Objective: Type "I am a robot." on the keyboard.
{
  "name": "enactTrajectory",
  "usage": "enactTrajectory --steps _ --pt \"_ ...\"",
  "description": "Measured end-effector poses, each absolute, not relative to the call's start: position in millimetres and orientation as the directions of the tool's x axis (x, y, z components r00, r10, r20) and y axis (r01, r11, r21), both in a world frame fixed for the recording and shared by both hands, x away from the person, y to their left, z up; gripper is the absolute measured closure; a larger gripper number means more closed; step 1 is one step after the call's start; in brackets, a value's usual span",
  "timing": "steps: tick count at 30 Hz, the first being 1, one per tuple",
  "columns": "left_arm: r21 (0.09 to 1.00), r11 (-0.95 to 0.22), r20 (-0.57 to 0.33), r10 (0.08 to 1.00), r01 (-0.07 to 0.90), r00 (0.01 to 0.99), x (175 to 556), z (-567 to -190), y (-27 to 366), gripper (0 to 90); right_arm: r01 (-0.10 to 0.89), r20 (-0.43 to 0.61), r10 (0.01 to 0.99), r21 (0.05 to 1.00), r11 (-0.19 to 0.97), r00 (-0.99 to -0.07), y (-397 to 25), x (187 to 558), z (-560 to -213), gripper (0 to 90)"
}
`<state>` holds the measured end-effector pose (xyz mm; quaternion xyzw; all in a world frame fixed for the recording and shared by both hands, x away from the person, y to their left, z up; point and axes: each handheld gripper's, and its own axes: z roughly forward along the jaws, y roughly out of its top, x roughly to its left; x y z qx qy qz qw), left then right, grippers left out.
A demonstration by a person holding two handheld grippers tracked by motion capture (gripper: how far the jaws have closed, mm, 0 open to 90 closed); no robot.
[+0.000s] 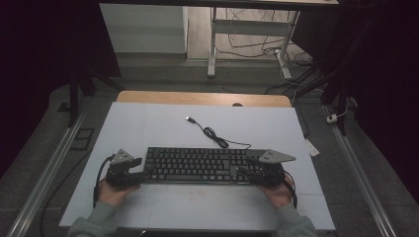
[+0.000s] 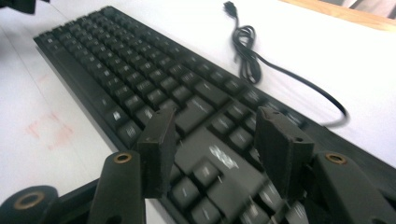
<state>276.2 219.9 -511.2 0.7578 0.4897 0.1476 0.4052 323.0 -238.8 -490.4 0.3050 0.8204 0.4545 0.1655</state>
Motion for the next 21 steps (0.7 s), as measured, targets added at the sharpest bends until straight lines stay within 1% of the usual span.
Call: enactTrajectory --steps 7,11,21 --pt "0.760 -0.183 -0.183 0.860 0.624 0.476 277 -511 222 34.0 0.350 -0.008 0.677 0.851 0.391 -0.736 -267 305 -493 47.2" --pt "0.759 -0.180 -0.188 0.860 0.626 0.475 277 -511 222 33.8 0.347 -0.008 0.689 0.860 0.374 -0.725 -275 303 -492 47.2" --pt "0.765 -0.179 -0.189 0.856 0.619 0.482 277 -509 225 33.9 0.350 -0.009 0.692 0.858 0.376 -0.722 -276 305 -494 47.2"
